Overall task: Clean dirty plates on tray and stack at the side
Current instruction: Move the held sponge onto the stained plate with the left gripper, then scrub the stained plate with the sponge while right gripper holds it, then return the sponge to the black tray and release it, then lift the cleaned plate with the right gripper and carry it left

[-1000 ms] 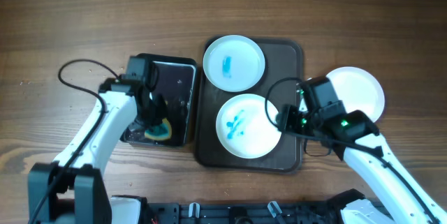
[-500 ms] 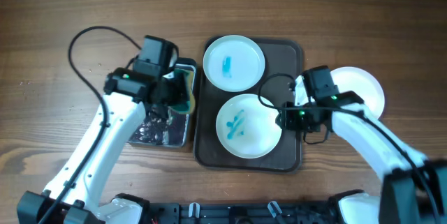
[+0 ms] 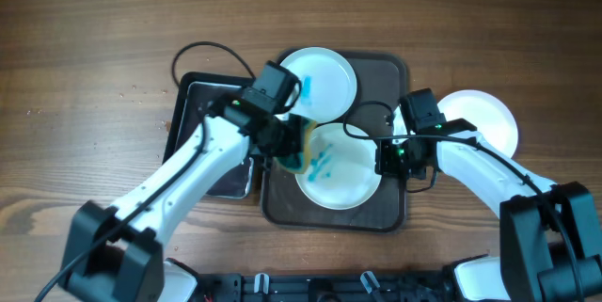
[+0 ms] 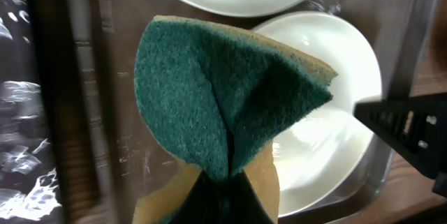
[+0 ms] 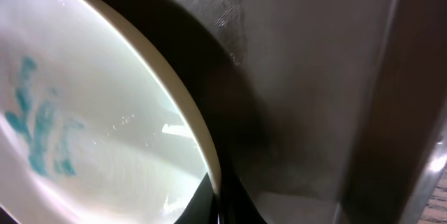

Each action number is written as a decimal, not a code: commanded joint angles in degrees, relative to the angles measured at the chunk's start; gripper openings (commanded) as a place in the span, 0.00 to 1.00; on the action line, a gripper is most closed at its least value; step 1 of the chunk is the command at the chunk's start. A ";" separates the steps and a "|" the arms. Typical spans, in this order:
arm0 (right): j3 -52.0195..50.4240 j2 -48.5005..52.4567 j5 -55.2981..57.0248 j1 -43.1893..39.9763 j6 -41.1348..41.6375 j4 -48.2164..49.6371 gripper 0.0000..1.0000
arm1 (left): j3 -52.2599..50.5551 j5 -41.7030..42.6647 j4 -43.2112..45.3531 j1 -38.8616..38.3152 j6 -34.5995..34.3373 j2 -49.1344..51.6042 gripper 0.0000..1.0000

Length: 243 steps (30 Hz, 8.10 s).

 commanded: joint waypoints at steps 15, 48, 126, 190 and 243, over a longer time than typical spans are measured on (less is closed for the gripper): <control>0.15 0.74 6.36 -0.09 1.75 0.87 0.04 | 0.81 13.94 17.66 -8.63 -7.58 18.60 0.04; 0.15 0.74 6.19 -0.09 1.90 0.83 0.04 | 4.55 9.51 17.42 -17.57 -12.13 20.61 0.04; 0.15 0.74 5.05 -0.09 1.70 0.83 0.04 | 6.71 -29.18 -4.50 -12.70 -20.79 13.07 0.04; 0.15 0.74 2.71 -0.09 -1.20 1.03 0.04 | 0.28 -15.52 -5.18 -1.14 -0.07 -5.62 0.04; 52.50 20.26 10.78 25.46 3.34 -18.29 0.04 | -8.28 -16.48 -15.28 22.45 -1.29 -37.92 1.00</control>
